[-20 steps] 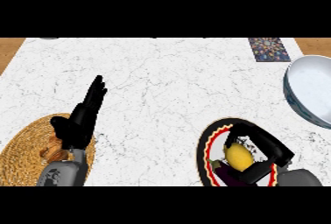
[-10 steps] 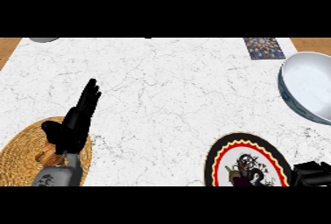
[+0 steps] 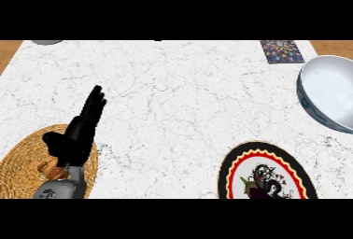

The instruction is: Pick the lemon from the plate and place it in the bowl

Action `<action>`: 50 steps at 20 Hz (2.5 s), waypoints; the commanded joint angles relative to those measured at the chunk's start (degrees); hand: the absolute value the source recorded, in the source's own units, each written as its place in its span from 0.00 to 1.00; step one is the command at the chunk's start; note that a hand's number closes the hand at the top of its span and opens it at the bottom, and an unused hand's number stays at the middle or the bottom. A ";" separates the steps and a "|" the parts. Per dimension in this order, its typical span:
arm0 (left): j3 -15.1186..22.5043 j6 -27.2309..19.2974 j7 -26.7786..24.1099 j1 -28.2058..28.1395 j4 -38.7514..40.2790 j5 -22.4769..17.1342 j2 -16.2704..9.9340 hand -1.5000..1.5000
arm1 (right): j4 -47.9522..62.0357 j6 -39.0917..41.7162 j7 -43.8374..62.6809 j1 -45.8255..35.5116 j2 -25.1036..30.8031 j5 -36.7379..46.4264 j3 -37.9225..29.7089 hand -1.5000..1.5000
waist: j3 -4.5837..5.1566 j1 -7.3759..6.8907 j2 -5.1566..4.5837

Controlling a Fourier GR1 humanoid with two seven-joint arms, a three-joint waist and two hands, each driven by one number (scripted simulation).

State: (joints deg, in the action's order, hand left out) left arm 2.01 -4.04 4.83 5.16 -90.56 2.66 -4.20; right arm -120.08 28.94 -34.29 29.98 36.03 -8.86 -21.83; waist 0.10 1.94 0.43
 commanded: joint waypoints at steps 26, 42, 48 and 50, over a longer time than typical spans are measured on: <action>-0.06 1.96 -1.46 4.47 4.34 0.06 0.99 0.50 | 21.16 -13.04 28.64 -36.78 21.49 5.39 1.35 1.00 | -0.12 -4.17 -1.07; 2.84 1.31 2.29 3.30 0.05 1.26 2.97 0.50 | 71.15 -25.98 7.45 -62.45 10.59 31.53 17.00 1.00 | -0.19 -4.63 -1.00; 0.45 1.86 0.84 4.78 2.50 0.29 1.79 0.50 | 86.43 -12.08 -1.69 -65.04 13.60 29.65 16.69 0.00 | -0.23 -4.30 -1.17; 1.15 1.34 1.54 5.61 2.54 1.31 2.03 0.50 | 88.62 -11.62 -5.38 -64.53 10.68 30.32 17.83 0.00 | -0.25 -3.90 -1.10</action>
State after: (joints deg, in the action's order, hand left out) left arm 2.89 -2.30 5.73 10.03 -88.14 3.46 -2.42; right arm -38.11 13.84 -34.32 -33.37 48.31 20.38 -5.41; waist -0.11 -2.29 -0.70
